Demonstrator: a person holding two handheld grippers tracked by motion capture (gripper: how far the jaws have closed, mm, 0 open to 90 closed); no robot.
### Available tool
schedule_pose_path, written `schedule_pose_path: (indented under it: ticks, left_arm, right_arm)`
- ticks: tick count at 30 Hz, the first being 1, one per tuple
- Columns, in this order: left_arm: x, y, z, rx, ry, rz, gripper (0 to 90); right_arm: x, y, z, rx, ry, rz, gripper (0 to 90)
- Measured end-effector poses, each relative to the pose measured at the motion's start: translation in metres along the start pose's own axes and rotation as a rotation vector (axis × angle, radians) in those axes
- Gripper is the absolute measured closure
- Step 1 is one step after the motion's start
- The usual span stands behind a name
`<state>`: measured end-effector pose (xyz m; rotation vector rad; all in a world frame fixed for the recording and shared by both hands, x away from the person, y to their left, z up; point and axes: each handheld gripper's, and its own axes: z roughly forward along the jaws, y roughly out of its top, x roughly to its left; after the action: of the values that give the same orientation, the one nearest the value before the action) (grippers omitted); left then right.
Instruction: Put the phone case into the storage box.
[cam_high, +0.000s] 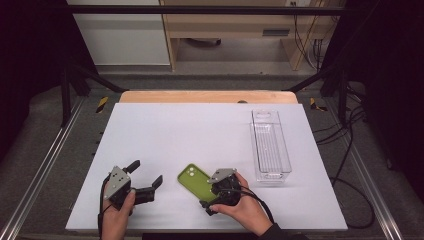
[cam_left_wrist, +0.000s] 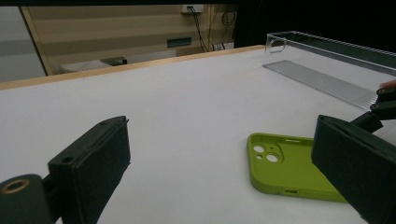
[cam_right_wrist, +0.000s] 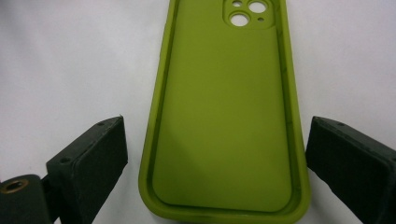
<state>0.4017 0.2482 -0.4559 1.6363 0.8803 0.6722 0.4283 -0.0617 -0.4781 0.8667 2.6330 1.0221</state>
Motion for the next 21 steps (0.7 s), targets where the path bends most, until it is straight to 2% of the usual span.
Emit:
schedule_pose_path:
  ticks: [21]
  left_arm:
    - [0.0000,0.0001,0.0004,0.001,-0.001,0.002,4.2]
  right_arm:
    - [0.0003,-0.0018,0.0051,0.011,-0.016,0.005,10.4]
